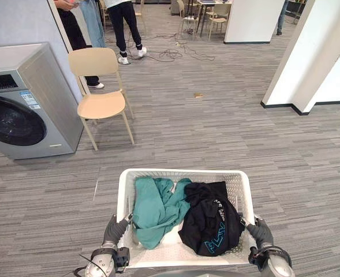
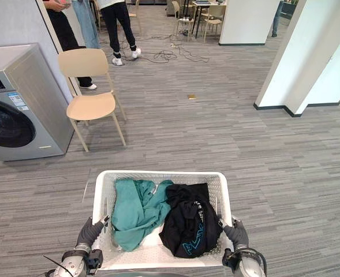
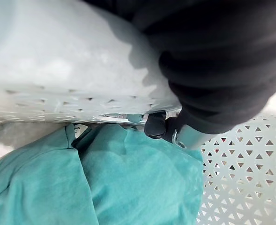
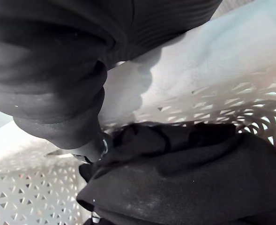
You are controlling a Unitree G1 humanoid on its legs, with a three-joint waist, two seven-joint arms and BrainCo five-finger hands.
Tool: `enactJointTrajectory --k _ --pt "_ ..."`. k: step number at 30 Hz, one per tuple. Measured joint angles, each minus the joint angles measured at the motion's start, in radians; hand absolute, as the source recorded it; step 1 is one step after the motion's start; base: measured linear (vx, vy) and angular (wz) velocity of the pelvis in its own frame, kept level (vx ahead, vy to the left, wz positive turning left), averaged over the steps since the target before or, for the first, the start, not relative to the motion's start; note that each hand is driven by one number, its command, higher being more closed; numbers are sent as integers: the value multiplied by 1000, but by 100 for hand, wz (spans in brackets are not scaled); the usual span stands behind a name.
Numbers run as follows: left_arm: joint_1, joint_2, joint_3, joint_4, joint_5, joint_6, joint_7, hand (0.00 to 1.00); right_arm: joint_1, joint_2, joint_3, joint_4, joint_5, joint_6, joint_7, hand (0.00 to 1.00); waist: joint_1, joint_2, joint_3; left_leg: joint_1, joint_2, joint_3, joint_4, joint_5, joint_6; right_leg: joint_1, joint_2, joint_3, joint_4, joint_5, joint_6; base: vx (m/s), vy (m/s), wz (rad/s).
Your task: Pick up the laundry basket with both hands and put the clothes into the washing machine.
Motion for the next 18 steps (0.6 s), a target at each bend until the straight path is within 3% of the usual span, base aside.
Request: enactJointTrajectory --k 6,13,18 --pt "-2 1 -4 18 0 -1 0 100 -4 0 -8 40 7 -4 15 100 -5 0 -11 -2 2 18 -25 7 -3 -4 0 2 -38 11 9 1 -3 -6" --pt "-94 40 -45 286 -8 -8 5 100 -70 -28 -21 286 70 24 19 100 -36 -8 -45 -11 -2 1 -127 81 -13 -44 8 -27 -84 18 9 56 -34 8" --pt "-143 44 -47 293 -20 -9 22 100 -152 -46 -22 347 118 21 18 100 -35 -2 -40 -48 -7 -24 -123 85 -14 -60 15 -41 -96 29 15 61 -11 9"
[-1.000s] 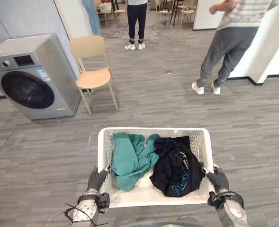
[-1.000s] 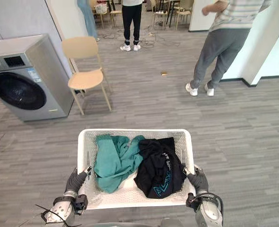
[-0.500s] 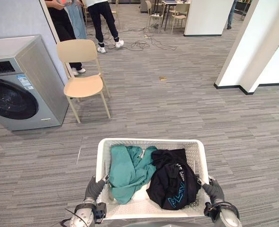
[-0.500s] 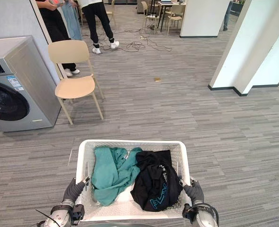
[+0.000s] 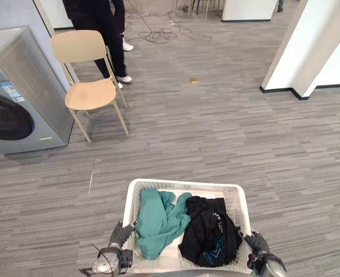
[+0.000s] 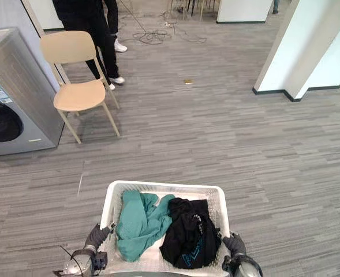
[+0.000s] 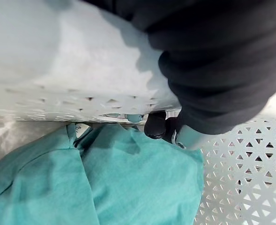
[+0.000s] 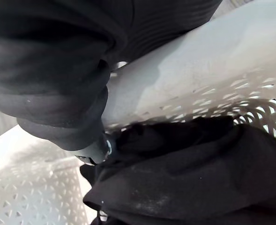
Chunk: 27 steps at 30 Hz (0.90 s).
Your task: Pick up the laundry basket with both hands and put the clothes into the washing machine.
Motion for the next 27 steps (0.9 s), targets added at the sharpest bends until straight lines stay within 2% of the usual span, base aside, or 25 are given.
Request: enactJointTrajectory --k 2,4,5,6,8,9,10,11,12,13,14,15,16,17,18,19,20,21,22,23,24,25,26,27 --pt "-28 1 2 -1 -17 -7 7 100 -43 -10 0 9 3 -8 -4 100 7 11 8 -7 -13 -23 17 -1 2 13 -14 -20 -4 4 4 24 33 24" --pt "-34 -18 17 -17 -20 -24 24 100 -96 -15 0 35 2 -22 -4 100 11 24 15 -23 -27 -53 43 -17 22 14 -28 -37 6 2 9 -5 64 28" --pt "-40 -26 27 -24 -20 -28 26 100 -123 -23 0 39 2 -25 -3 100 14 41 26 -34 -36 -77 71 -42 29 11 -38 -46 37 -9 26 -16 80 35" --pt "-47 -34 33 -26 -20 -32 26 100 -135 -25 0 41 2 -25 -3 100 18 46 31 -38 -46 -85 88 -52 35 5 -50 -51 66 -21 42 -34 121 53" --pt "-52 -51 35 -29 -19 -32 30 100 -144 -35 -1 42 2 -34 -3 100 25 70 45 -58 -93 -152 146 -106 69 -32 -104 -95 260 -66 92 -61 147 80" --pt "-47 -58 35 -35 -19 -31 30 100 -142 -35 -1 41 2 -37 -3 100 24 73 50 -57 -108 -173 155 -110 75 -53 -124 -101 338 -67 92 -9 225 117" --pt "-29 -54 35 -66 -18 -29 30 100 -134 -29 2 36 2 -42 -1 100 19 72 55 -53 -147 -214 171 -116 88 -115 -172 -97 520 -51 68 73 247 129" --pt "-3 -42 39 -100 -18 -27 31 100 -134 -19 10 33 2 -42 0 100 10 62 64 -38 -181 -246 182 -123 103 -164 -207 -77 667 2 -28 76 219 129" --pt "12 -36 45 -119 -18 -21 32 100 -133 -14 19 33 2 -41 1 100 10 61 64 -23 -191 -261 190 -128 116 -187 -210 -56 732 50 -85 174 187 108" --pt "41 -22 58 -171 -18 -7 40 100 -134 2 34 24 2 -40 1 100 12 66 74 4 -201 -293 200 -140 141 -236 -202 -3 846 137 -84 169 128 72" --pt "50 -12 65 -191 -18 -7 45 100 -132 8 36 7 2 -37 1 100 17 72 82 17 -204 -311 211 -148 166 -256 -185 15 899 98 -62 235 174 70" --pt "49 0 83 -222 -18 -7 45 100 -118 28 39 -54 1 -26 1 100 36 65 100 33 -205 -344 232 -166 196 -304 -133 18 962 0 -52 188 108 65" --pt "47 11 92 -255 -18 -7 45 100 -110 41 38 -105 1 -19 1 100 36 56 108 43 -206 -379 235 -175 207 -353 -79 -1 941 -63 -33 195 94 75" --pt "38 15 91 -267 -19 -7 44 100 -106 44 35 -129 1 -19 0 100 32 55 117 52 -207 -402 234 -179 211 -367 -63 -24 899 -84 -21 234 68 96" --pt "23 17 83 -285 -19 -7 42 100 -93 54 25 -176 3 -19 -4 100 31 53 128 78 -208 -429 216 -188 205 -384 -39 -92 744 -97 -6 285 36 85" --pt "21 19 82 -294 -21 -8 42 100 -89 53 24 -206 3 -18 -6 100 35 37 127 109 -214 -440 193 -201 189 -393 -12 -131 544 -85 -1 397 10 76" --pt "16 22 84 -300 -23 -9 42 100 -88 53 24 -219 3 -18 -8 100 34 17 129 128 -225 -449 186 -219 179 -393 7 -131 421 -73 5 372 -25 52" --pt "14 22 84 -301 -23 -10 42 100 -81 56 24 -230 3 -18 -17 100 33 1 119 148 -236 -460 191 -244 179 -397 28 -102 330 -51 -8 455 -72 59" --pt "14 17 85 -302 -23 -9 41 100 -71 54 24 -245 3 -18 -23 100 20 -7 113 172 -242 -482 205 -282 193 -396 41 -86 305 -35 -30 549 -112 94" --pt "22 0 85 -302 -20 -6 40 100 -59 45 24 -247 3 -18 -24 100 -16 14 94 206 -223 -526 227 -330 200 -379 65 -85 341 4 -88 600 -132 92" --pt "33 -11 84 -301 -18 -3 37 100 -46 43 24 -247 3 -18 -23 100 -22 32 74 225 -196 -533 233 -344 181 -362 86 -100 338 16 -107 690 -110 84" --pt "46 -30 81 -299 -18 0 31 100 -33 31 23 -252 3 -18 -23 100 -27 75 44 207 -165 -507 371 -365 133 -316 128 -134 329 24 -140 725 -67 38" --pt "46 -46 84 -297 -17 3 30 100 -33 17 24 -254 3 -17 -23 100 -22 106 49 130 -159 -450 582 -315 -25 -262 147 -150 318 1 -162 738 -43 21" --pt "45 -52 85 -297 -17 3 30 100 -34 10 25 -256 3 -16 -23 100 -21 112 52 107 -161 -432 644 -275 -91 -243 150 -152 309 -3 -168 859 -18 8"
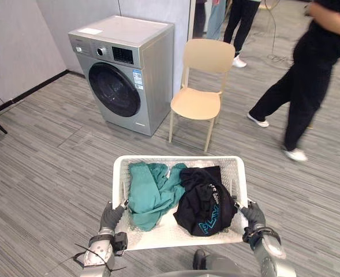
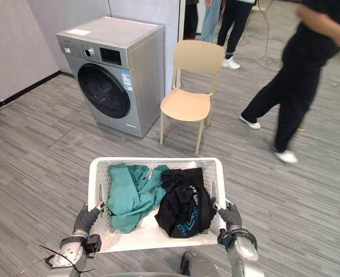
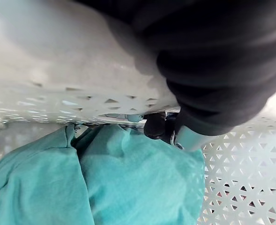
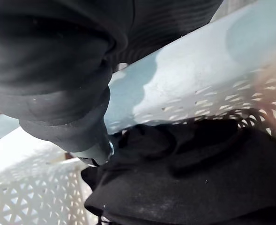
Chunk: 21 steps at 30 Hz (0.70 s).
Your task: Pick up the laundry basket with both hands and put the clothes into the washing machine.
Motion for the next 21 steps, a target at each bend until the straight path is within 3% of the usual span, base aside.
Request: enactJointTrajectory --k 1,2,3,4,5,6,7,9,10,11,12,13,14,15,16,17,18,19,21 --pt "6 -26 -1 0 1 1 -9 100 3 -22 1 -27 0 6 0 100 8 23 17 -105 14 72 257 241 -124 113 13 8 -74 -4 -5 700 -2 7" --pt "12 -27 0 -3 1 -3 -10 100 0 -19 -1 -24 0 4 1 100 8 37 26 -183 68 161 465 239 -82 227 40 32 -152 -6 -8 814 26 4" --pt "11 -25 4 -3 1 -3 -11 100 -1 -16 -1 -23 0 4 1 100 11 35 32 -218 92 194 541 213 -40 279 46 45 -182 -10 -13 641 53 -15" --pt "8 -22 9 -4 1 -4 -11 100 -4 -9 -1 -23 0 1 1 100 33 30 33 -295 123 241 602 162 32 352 43 72 -223 -21 -12 733 101 -35" --pt "2 -23 13 -3 1 -6 -12 100 -18 -9 -1 -16 0 -1 1 100 54 27 33 -385 152 268 566 127 84 403 30 94 -257 -22 -12 591 118 -44" --pt "-5 -24 15 -2 1 -6 -12 100 -27 -10 -1 -11 0 -1 1 100 61 24 35 -426 165 274 514 108 96 419 22 103 -270 -22 -13 562 165 -55" --pt "-14 -25 26 -1 1 -6 -13 100 -52 -9 -1 0 0 1 1 100 81 17 42 -491 182 277 352 92 117 446 -3 121 -280 -27 -8 556 212 -64" --pt "-20 -24 38 1 1 -6 -14 100 -73 -6 4 17 0 1 1 100 92 4 50 -493 182 242 -49 125 77 491 -49 156 -280 -57 31 564 284 -68" --pt "-14 -26 34 4 1 -14 -16 100 -69 -16 5 20 0 -4 3 100 112 25 36 -443 197 145 -335 167 30 520 -44 207 -280 -109 70 482 322 -64" --pt "-12 -23 35 13 1 -25 -15 100 -80 -15 5 36 0 -5 3 100 112 32 27 -447 202 148 -321 275 4 541 -55 237 -280 -148 80 590 434 -68" --pt "-36 -5 55 50 3 -24 -13 100 -116 13 7 99 -1 -1 -1 100 107 -23 24 -464 156 183 -230 257 58 560 -119 285 -261 -195 124 560 368 -47" --pt "-53 5 59 60 4 -8 -13 100 -124 15 7 105 -3 8 -2 100 107 -53 25 -471 141 222 -171 208 88 549 -153 319 -218 -192 132 541 331 -38" --pt "-46 5 58 58 4 -8 -13 100 -123 15 7 105 -4 9 -2 100 107 -60 25 -468 132 235 -151 191 106 533 -168 331 -177 -186 143 524 277 -29" --pt "-40 0 53 55 4 -8 -13 100 -114 19 7 101 -6 9 -2 100 104 -71 28 -444 114 258 -135 157 132 493 -189 331 -56 -162 182 601 357 -18" --pt "-40 5 40 54 4 -5 -13 100 -107 17 2 100 -6 9 -2 100 91 -77 32 -403 94 271 -141 128 153 417 -207 342 149 -114 240 564 344 -10" --pt "-40 8 37 51 4 -2 -12 100 -105 18 2 100 -6 9 -2 100 84 -76 34 -383 91 278 -143 115 164 364 -208 354 269 -70 271 493 295 -4" --pt "-40 16 36 43 4 -2 -8 100 -93 19 0 93 -12 9 -2 100 68 -72 46 -326 85 285 -156 92 178 274 -204 361 485 -59 295 273 146 0" --pt "-37 19 36 36 4 -1 -7 100 -90 26 -1 85 -19 8 -2 100 57 -66 53 -272 85 289 -179 84 188 218 -199 345 588 -70 291 331 156 -17" --pt "-16 24 34 0 5 0 -7 100 -72 35 -1 56 -23 7 -1 100 58 -59 58 -165 99 320 -250 77 195 123 -207 272 644 -101 234 277 108 -36"
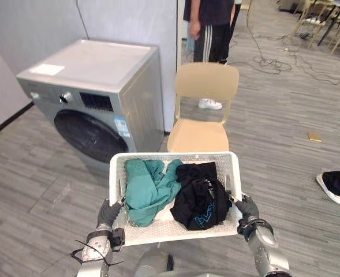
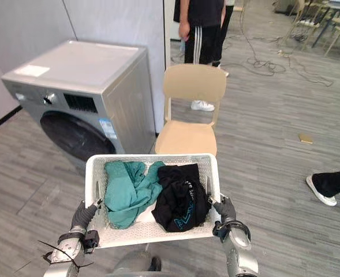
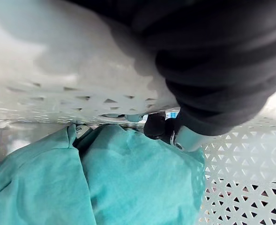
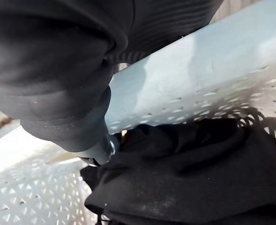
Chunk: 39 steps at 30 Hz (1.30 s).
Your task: Pick up the laundry basket with both hands and put the clothes into the washing machine.
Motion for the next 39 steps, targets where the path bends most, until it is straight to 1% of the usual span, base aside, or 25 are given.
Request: enactJointTrajectory --k 1,2,3,4,6,8,9,12,14,15,16,17,18,19,21,22,23,24,25,26,28,30,33,36,39 --pt "-1 2 0 -15 0 0 0 100 6 2 0 -17 0 -4 1 100 0 5 1 35 9 5 -31 -2 -2 -38 -9 -64 -34 -16 -28 292 51 -40" --pt "-7 5 -2 -30 0 -3 0 100 9 5 -5 -46 0 -8 1 100 -1 15 6 77 35 14 -60 -23 -10 -89 -12 -172 -164 -33 -60 267 22 -37" --pt "-7 5 -2 -31 0 -4 0 100 11 5 -6 -51 0 -8 1 100 -1 21 4 84 44 19 -69 -29 -20 -100 -11 -212 -245 -35 -63 241 -42 -35" --pt "-11 8 -2 -32 -1 -4 -1 100 13 7 -6 -57 0 -8 1 100 -2 17 -1 101 55 25 -73 -46 -36 -107 -8 -264 -404 -31 -66 208 -96 -28" --pt "-16 18 -15 -25 -1 -3 0 100 24 11 -10 -57 0 -7 -2 100 -2 -20 -18 128 55 39 -91 -61 -58 -112 -4 -267 -625 31 -84 256 -153 -14" --pt "-19 16 -39 -13 -1 -3 0 100 35 4 -26 -56 -3 -7 -4 100 -8 -33 -31 148 63 19 -106 -79 -88 -96 13 -257 -693 170 -99 310 -216 15" --pt "-37 3 -58 15 0 -2 0 100 33 -8 -40 -48 -11 -7 -4 100 -6 -25 -41 162 81 -3 -136 -81 -101 -92 35 -269 -695 184 -115 356 -264 25" --pt "-52 -24 -66 64 2 -2 0 100 26 -34 -41 -26 -23 -8 -1 100 -7 15 -51 194 142 -38 -168 -54 -150 -63 89 -321 -698 112 -142 409 -261 26" --pt "-49 -26 -65 103 4 0 0 100 9 -51 -30 30 -37 -2 -1 100 -6 27 -45 110 151 -123 67 -30 -188 3 113 -358 -715 82 -159 330 -219 31" --pt "-42 -27 -64 113 4 2 2 100 -11 -68 -7 51 -38 3 -1 100 1 47 -27 24 159 -174 291 29 -212 64 138 -372 -739 69 -174 330 -207 12" --pt "-40 -29 -63 129 2 2 5 100 -40 -93 16 76 -38 5 -1 100 7 54 -14 -44 159 -199 443 35 -226 96 151 -374 -753 63 -184 361 -181 -7" --pt "-48 -26 -63 143 -5 2 17 100 -98 -114 39 123 -38 11 -3 100 20 57 -4 -122 150 -187 540 31 -220 118 152 -362 -771 58 -191 255 -98 -23" --pt "-55 -20 -62 143 -7 2 23 100 -129 -125 46 150 -38 12 -3 100 26 49 1 -155 149 -170 542 30 -216 123 146 -352 -781 59 -190 258 -73 -25" --pt "-84 -1 -52 143 -8 2 26 100 -203 -126 60 208 -38 11 -5 100 27 33 16 -214 156 -159 441 26 -207 134 129 -349 -806 63 -184 193 -53 -12" --pt "-116 14 -37 144 -10 2 33 100 -286 -131 84 263 -35 8 -12 100 24 30 40 -224 176 -159 203 28 -208 143 119 -340 -824 70 -174 190 16 -11" --pt "-137 21 -36 149 -13 2 44 100 -325 -139 97 290 -34 7 -21 100 25 39 46 -192 180 -159 25 51 -212 138 114 -330 -825 72 -170 180 121 -36" --pt "-159 21 -36 156 -18 2 54 100 -365 -157 124 314 -34 4 -25 100 29 60 47 -164 197 -161 -165 165 -217 124 117 -312 -818 72 -164 194 210 -50" --pt "-175 21 -36 163 -22 1 64 100 -387 -168 133 313 -35 4 -29 100 28 83 55 -155 208 -159 -199 274 -215 119 127 -292 -811 66 -144 239 335 -62" --pt "-212 29 -35 170 -31 -1 71 100 -426 -169 137 313 -35 2 -41 100 28 119 80 -141 214 -140 -207 288 -216 104 127 -266 -776 41 -106 174 380 -41" --pt "-299 56 -35 181 -32 -1 85 100 -470 -166 123 313 -35 -2 -56 100 22 77 131 -152 186 -120 -225 296 -200 46 80 -255 -715 26 -87 70 313 -29" --pt "-432 127 -49 214 -43 -2 91 100 -562 -173 113 325 -32 -5 -73 100 22 40 184 -217 149 -107 -235 314 -176 -34 49 -239 -694 28 -65 -43 189 0" --pt "-582 177 -63 291 -53 -2 101 100 -684 -189 112 391 -17 -7 -91 100 27 25 242 -242 123 -76 -259 335 -150 -79 20 -223 -694 44 -41 -59 177 -3" --pt "-762 246 -89 349 -91 -3 131 100 -877 -219 114 488 -8 -7 -111 100 32 34 306 -302 99 -55 -274 355 -128 -156 -9 -205 -695 72 -21 -66 127 -12" --pt "-1000 278 -144 504 -93 -3 151 100 -1012 -256 100 576 -8 -7 -149 100 52 34 317 -379 97 -57 -273 374 -128 -229 -11 -211 -682 80 -18 -16 43 8" --pt "-1146 283 -160 628 -100 -3 153 100 -1105 -268 98 629 1 -6 -182 100 52 23 325 -421 105 -58 -272 385 -135 -274 -6 -214 -668 81 -20 10 -13 1"
